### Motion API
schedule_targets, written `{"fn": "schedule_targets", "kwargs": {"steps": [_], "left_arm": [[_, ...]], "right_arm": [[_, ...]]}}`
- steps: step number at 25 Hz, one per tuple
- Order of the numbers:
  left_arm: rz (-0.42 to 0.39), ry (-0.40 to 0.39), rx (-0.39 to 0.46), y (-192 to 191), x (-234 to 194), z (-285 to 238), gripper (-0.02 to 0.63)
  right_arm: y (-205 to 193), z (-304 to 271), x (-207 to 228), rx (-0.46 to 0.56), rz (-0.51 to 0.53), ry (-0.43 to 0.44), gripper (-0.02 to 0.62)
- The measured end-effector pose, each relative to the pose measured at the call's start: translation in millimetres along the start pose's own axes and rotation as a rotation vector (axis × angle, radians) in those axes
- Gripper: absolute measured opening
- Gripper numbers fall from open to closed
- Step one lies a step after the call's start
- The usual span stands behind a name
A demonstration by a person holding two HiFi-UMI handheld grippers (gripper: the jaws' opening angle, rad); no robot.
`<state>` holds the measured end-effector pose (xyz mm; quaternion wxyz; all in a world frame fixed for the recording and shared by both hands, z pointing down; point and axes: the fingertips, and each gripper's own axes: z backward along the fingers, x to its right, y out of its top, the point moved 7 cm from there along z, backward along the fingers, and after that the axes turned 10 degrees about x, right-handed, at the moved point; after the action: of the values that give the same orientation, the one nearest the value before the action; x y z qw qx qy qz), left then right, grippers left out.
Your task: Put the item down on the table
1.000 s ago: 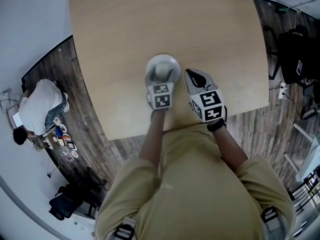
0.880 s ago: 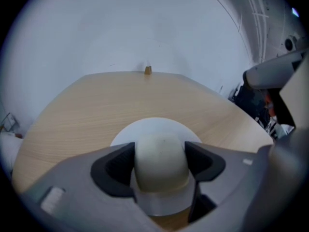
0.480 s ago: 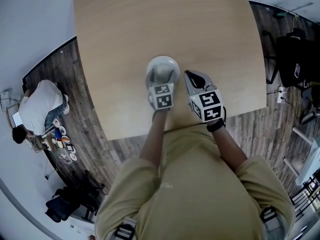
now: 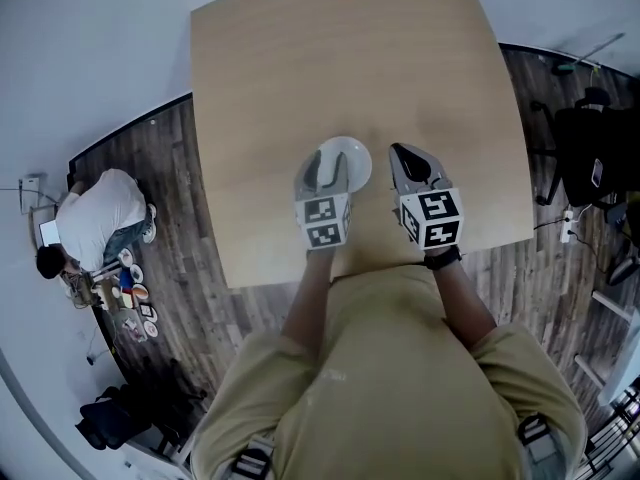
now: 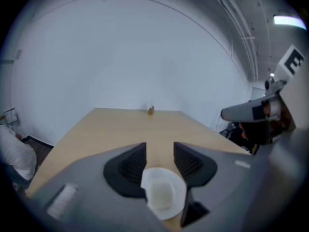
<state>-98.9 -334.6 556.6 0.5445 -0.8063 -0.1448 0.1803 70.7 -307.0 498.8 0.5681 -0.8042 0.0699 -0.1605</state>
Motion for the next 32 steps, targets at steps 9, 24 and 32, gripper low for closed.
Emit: {"fn": "schedule_targets", "kwargs": {"steps": [9,24,32], "left_arm": [[-0.042,-0.007,0.238,88,12,58,0.041],[-0.08,-0.026,0.387,114,31,115,0.002],[-0.082,-0.001,0.348,100,27,133,0.002]], "right_arm": [[52,30,-29,0.181,0.095,0.02,0.006],[70,76,-54,0.308,0.145,-0.017,0.006],[72,88,-63,0.31,0.173,0.001,0.006]]}}
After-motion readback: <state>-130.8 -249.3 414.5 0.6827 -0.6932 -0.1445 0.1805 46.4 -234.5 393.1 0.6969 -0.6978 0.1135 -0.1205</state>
